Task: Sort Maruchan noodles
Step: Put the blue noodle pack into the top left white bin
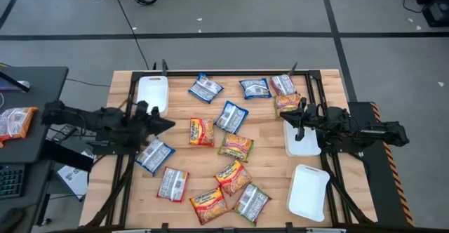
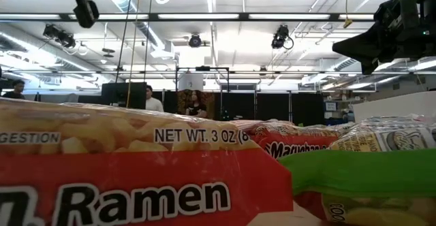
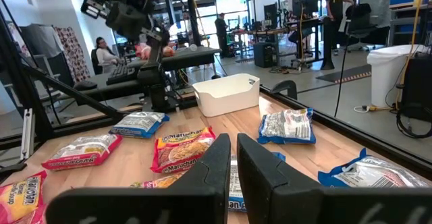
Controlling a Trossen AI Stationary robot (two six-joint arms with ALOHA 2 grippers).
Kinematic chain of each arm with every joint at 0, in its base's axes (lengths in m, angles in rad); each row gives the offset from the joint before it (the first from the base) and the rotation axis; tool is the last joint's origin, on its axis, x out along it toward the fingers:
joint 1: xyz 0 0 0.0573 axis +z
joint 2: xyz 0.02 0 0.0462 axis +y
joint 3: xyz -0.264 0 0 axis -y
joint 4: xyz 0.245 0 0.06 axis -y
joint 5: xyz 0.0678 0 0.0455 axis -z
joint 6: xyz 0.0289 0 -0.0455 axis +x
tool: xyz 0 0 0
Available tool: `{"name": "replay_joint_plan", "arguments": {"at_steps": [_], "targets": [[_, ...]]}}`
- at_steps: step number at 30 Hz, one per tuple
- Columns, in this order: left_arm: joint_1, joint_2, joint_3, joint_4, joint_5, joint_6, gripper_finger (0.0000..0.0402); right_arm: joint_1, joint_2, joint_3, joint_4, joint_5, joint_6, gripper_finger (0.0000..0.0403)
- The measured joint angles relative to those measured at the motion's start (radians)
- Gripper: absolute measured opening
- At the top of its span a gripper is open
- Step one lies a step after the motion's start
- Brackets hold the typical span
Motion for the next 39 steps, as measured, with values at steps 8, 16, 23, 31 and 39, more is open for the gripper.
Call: {"name": "replay_joint_plan", "arguments": {"at_steps": [8, 16, 23, 31, 39], "targets": [[-0.005, 0.283, 0.381, -0.973, 0.057, -0.399, 0.0010, 0.000, 0.000, 0.000, 0.014, 0.002, -0.147, 0.0032], [-0.002, 0.436, 0.588, -1.298, 0.144, -0.485, 0.0018, 0.000, 0.000, 0.000, 0.022, 0.001, -0.293, 0.0032], [-0.021, 0.509, 0.588, -1.335, 0.195, -0.492, 0.0024, -0.001, 0.000, 0.000, 0.095, 0.021, -0.273, 0.0032], [-0.064, 0.639, 0.449, -1.260, 0.332, -0.540, 0.0061, -0.002, 0.000, 0.000, 0.288, 0.258, 0.182, 0.0032], [-0.151, 0.795, 0.444, -1.189, 0.496, -0.636, 0.0179, 0.020, 0.085, 0.096, 0.149, 0.261, 0.251, 0.0032]]}}
